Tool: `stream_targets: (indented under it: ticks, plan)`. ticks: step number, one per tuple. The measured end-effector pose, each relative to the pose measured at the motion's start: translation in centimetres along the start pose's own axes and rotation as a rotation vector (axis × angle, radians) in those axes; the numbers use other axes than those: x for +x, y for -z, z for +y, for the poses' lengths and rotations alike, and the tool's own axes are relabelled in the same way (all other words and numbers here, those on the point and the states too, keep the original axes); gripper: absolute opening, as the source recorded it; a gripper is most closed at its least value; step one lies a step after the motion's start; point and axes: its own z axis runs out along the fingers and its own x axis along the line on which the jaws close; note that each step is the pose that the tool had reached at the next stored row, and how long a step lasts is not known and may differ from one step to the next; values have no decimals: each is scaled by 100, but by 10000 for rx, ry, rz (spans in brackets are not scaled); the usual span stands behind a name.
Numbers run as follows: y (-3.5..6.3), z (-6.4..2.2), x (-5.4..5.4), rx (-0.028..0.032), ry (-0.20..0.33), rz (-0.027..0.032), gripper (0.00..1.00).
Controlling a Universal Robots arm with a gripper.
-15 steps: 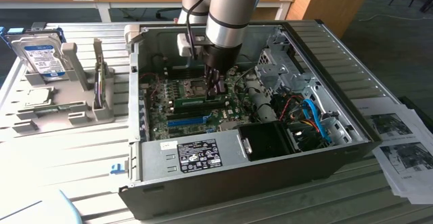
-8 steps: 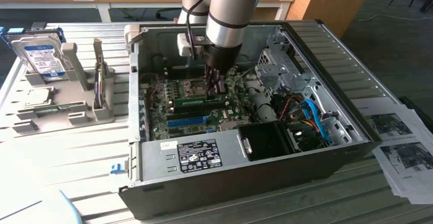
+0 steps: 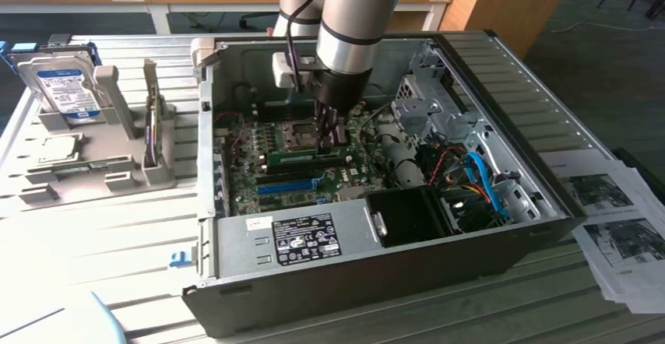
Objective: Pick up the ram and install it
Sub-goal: 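Insert the ram into the slot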
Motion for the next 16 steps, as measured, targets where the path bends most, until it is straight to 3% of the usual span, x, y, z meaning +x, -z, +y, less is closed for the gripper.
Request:
stream_targets:
  ticks: [16]
  plan:
    - [-14, -10, 1, 4, 2, 0, 11]
